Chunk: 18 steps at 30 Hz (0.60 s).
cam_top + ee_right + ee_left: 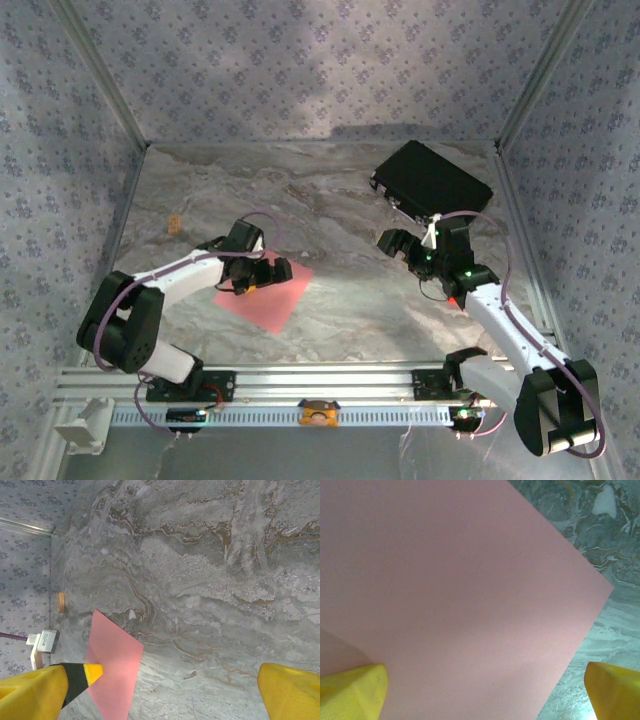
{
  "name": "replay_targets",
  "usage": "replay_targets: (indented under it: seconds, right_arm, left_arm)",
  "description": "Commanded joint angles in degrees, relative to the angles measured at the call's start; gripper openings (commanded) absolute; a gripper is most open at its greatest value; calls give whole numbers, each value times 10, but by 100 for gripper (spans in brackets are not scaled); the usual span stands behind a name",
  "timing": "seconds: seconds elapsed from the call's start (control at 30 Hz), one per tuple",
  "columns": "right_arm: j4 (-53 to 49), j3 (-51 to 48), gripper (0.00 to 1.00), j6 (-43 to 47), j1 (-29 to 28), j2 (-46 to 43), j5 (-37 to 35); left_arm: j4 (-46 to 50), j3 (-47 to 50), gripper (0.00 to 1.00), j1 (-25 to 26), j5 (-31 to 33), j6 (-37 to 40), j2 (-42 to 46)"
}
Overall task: Fold a paper plane with a square sheet of paper (pick it up from the middle)
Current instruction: Move the square sheet of paper to the center of the table.
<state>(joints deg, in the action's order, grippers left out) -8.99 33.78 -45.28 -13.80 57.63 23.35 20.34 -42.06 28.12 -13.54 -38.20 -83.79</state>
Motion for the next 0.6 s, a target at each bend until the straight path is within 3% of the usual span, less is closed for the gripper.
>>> replay_targets:
  seconds: [0.0, 0.23, 0.37, 0.47, 0.57]
  right_arm:
    - [-18, -5, 99, -5, -3, -10, -10]
    - [-32, -6, 99, -13, -1, -9, -30]
    - [-41, -5, 99, -20, 1, -13, -42]
    - [-43, -8, 99, -28, 3, -17, -50]
    - [-46, -7, 99, -30, 6, -19, -50]
  left_arm:
    - [-27, 25, 100, 14, 6, -85, 0]
    - [-136, 58, 100, 110, 83, -306, 0]
    - [-159, 34, 100, 166, 128, -366, -23]
    - [-155, 22, 100, 181, 136, -421, -40]
    - [-215, 43, 100, 187, 131, -477, -54]
